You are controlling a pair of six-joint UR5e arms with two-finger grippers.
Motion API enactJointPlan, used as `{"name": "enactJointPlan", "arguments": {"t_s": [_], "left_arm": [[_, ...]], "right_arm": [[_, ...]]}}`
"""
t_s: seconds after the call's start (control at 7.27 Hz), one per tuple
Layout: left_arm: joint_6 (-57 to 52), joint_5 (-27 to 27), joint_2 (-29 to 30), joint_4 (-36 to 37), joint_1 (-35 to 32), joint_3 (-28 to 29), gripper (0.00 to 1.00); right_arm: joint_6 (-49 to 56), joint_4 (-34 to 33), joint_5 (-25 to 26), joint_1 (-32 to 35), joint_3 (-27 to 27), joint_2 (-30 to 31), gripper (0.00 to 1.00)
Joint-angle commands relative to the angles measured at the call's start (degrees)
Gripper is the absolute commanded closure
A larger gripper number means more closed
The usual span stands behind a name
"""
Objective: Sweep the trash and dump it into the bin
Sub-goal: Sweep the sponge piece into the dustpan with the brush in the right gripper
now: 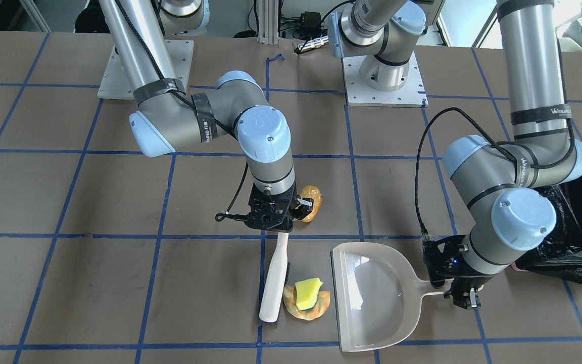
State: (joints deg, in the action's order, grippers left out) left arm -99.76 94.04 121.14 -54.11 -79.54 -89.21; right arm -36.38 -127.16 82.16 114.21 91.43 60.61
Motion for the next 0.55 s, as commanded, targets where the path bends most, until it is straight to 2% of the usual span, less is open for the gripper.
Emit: {"name": "enactJointPlan", "arguments": {"t_s": [0.0, 0.41], "left_arm": [[0.0, 0.0, 0.0, 0.1, 0.0, 0.0, 1.00], [0.0, 0.0, 0.0, 0.1, 0.0, 0.0, 1.00]], "right_arm": [[-4.5, 0.0, -3.1, 1.8, -3.8, -1.8, 1.00], [-7.5, -2.4, -4.2, 4.8, -5.3, -3.6, 1.00]]}}
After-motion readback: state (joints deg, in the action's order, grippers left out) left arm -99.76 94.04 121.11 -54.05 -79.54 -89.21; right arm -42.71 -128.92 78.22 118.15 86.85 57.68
